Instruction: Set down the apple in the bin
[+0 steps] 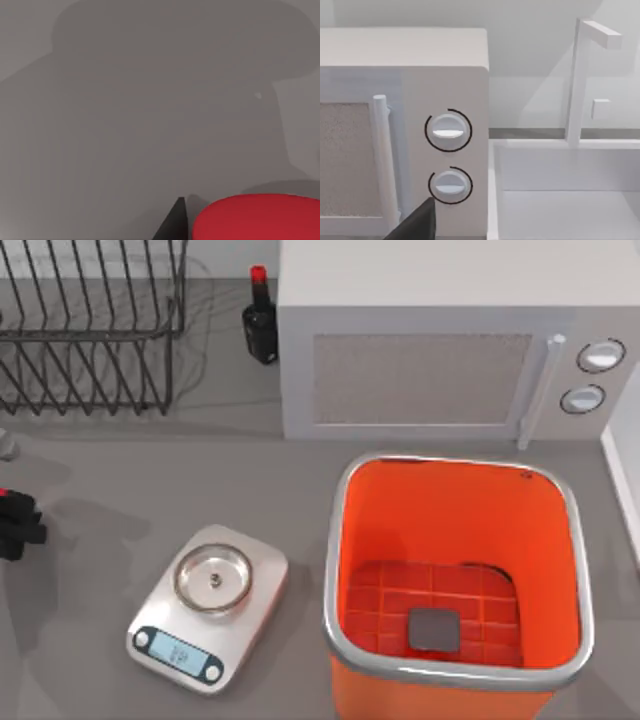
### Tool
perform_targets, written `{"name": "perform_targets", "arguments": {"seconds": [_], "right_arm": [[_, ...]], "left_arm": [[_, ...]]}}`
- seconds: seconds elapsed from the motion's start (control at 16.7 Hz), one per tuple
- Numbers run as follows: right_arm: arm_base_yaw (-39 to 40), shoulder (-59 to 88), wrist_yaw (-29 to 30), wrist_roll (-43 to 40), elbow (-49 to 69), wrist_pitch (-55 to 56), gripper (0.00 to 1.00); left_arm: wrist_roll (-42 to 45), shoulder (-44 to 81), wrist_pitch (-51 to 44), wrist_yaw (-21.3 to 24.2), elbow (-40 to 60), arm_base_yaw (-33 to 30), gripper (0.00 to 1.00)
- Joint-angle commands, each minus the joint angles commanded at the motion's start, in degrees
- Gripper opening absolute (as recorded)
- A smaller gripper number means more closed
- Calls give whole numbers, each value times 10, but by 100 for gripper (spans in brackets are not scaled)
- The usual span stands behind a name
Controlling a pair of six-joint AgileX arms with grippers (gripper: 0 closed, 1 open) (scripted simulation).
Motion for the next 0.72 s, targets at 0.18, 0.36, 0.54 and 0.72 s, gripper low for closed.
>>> {"name": "perform_targets", "arguments": {"seconds": [0.18, 0.36, 0.54, 0.72], "right_arm": [[0, 0, 0, 0, 0, 0, 100], [0, 0, 0, 0, 0, 0, 100], [0, 0, 0, 0, 0, 0, 100], [0, 0, 0, 0, 0, 0, 100]], "left_arm": [[0, 0, 0, 0, 0, 0, 0], [3, -4, -2, -3, 2, 3, 0], [3, -14, -24, -2, 18, 3, 0], [4, -45, -99, -1, 62, 3, 0]]}}
